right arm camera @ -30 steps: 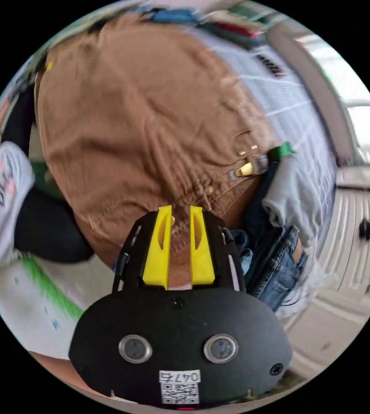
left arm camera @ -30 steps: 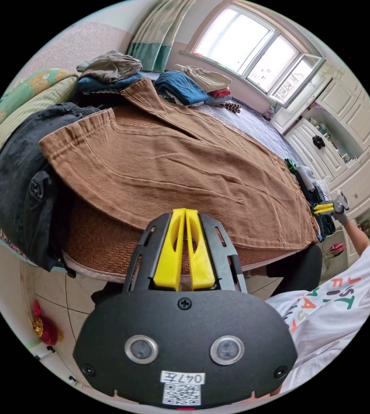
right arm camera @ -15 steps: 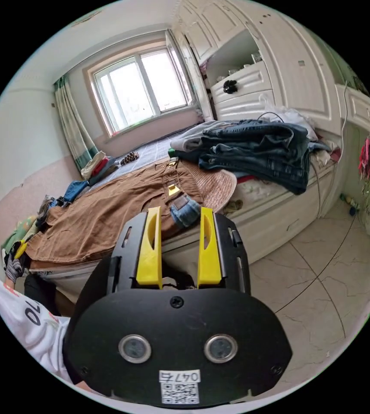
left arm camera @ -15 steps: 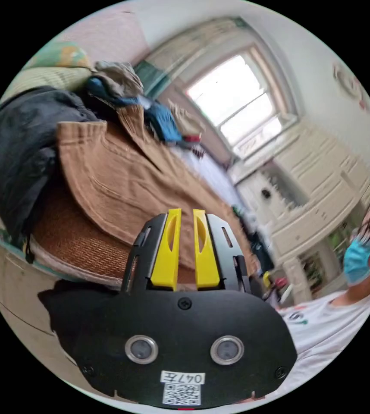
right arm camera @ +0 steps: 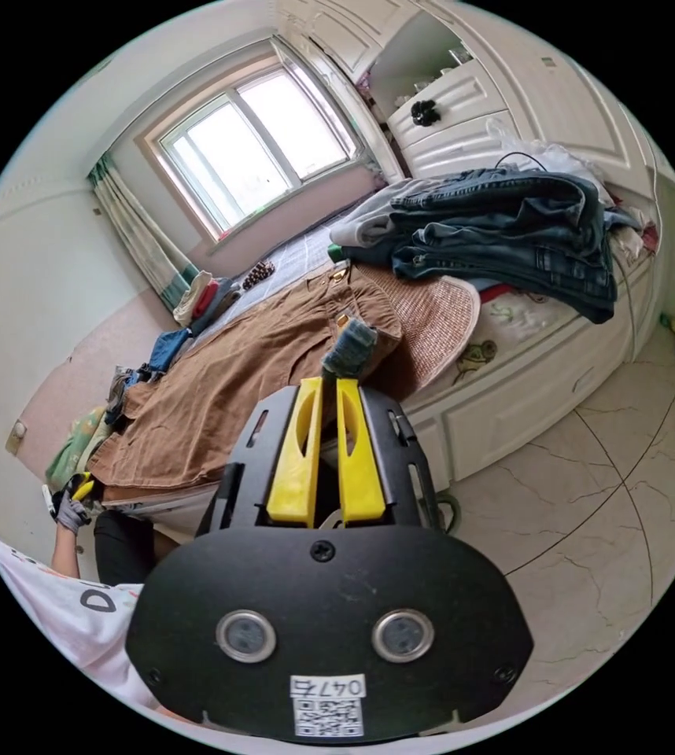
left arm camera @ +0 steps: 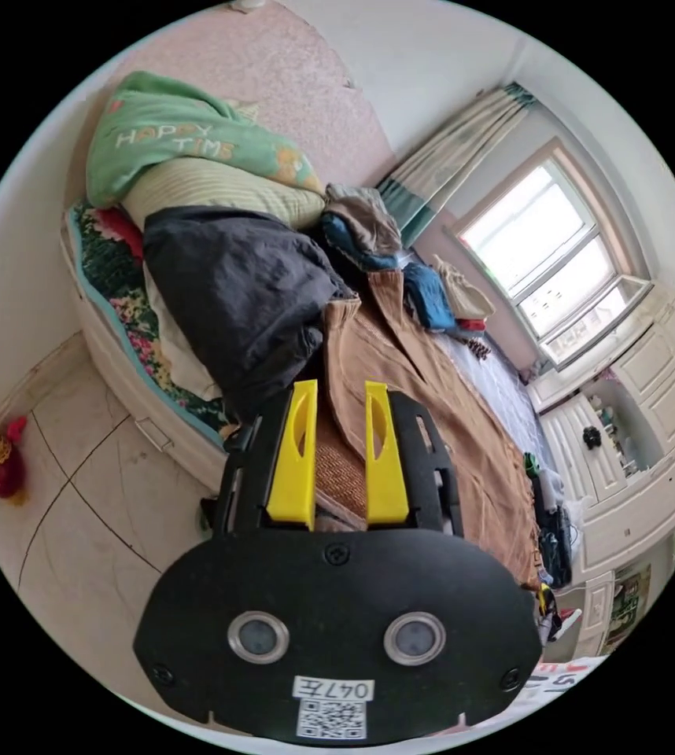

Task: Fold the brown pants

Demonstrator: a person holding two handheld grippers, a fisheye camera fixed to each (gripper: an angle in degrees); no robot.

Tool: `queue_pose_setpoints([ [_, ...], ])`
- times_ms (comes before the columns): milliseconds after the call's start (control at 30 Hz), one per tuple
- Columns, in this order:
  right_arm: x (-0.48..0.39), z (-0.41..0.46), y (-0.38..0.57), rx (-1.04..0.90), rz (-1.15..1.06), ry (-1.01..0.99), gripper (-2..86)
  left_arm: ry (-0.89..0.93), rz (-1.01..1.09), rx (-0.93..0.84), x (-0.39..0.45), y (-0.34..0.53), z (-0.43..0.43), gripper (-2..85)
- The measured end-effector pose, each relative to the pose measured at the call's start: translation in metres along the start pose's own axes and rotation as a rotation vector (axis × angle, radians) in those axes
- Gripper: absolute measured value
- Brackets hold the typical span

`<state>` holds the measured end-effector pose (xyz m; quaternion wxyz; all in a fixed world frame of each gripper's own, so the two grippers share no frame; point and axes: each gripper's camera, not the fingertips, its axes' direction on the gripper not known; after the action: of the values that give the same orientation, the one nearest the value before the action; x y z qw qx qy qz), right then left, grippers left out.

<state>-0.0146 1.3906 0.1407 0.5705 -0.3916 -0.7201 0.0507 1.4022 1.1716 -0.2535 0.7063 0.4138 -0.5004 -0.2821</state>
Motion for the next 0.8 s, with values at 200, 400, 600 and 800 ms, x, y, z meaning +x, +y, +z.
queue_pose_setpoints([
  [200, 0.029, -0.018, -0.004, 0.031, -0.007, -0.018, 0.2, 0.058, -0.008, -0.063, -0.004, -0.016, 0.054, 5.5],
  [400, 0.060, -0.018, -0.019, 0.065, 0.000, -0.101, 0.9, 0.276, 0.035, 0.024, -0.004, -0.009, 0.043, -0.6],
  [600, 0.108, 0.064, -0.035, -0.187, 0.105, -0.147, 6.8, 0.472, 0.036, 0.139, -0.007, -0.013, 0.010, -0.9],
  [800, 0.127, 0.083, -0.052, -0.214, 0.147, -0.237, -0.2, 0.460, 0.113, 0.191, 0.035, -0.019, -0.016, -1.0],
])
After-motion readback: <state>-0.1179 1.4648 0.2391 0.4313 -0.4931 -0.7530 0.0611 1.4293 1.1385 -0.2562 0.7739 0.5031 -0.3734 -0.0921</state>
